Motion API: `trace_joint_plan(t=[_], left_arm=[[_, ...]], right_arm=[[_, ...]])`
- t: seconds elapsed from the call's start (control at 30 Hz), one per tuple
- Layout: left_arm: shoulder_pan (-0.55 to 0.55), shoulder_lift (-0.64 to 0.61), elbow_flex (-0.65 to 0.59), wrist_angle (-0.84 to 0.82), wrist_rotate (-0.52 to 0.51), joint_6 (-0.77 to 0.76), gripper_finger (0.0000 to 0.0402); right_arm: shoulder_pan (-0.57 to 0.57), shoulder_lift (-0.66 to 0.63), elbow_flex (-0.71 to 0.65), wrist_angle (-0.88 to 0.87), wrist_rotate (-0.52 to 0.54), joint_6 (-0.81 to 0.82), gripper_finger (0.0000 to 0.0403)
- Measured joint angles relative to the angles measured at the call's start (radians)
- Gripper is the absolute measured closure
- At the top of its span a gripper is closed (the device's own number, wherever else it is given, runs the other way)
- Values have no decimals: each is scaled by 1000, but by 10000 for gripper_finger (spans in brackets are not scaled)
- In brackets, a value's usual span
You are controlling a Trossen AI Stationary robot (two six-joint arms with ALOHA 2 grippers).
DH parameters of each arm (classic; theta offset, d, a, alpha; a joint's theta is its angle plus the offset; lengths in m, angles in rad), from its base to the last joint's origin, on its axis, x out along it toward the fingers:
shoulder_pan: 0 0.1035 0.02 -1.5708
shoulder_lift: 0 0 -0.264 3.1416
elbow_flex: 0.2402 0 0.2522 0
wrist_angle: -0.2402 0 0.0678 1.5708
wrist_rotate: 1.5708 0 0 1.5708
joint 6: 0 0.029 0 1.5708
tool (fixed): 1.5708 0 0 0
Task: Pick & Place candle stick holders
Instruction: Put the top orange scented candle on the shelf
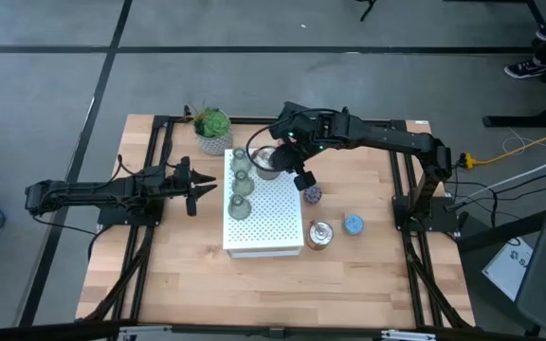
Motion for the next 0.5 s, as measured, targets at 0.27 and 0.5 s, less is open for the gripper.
trace_joint_plan(t=[0.27,0.5], left_arm=[[0,0,0,0,0,0,294],[0,0,0,0,0,0,294]], right_arm=[[0,-13,0,-1,38,7,326],[2,-101,63,-105,-7,54,325]])
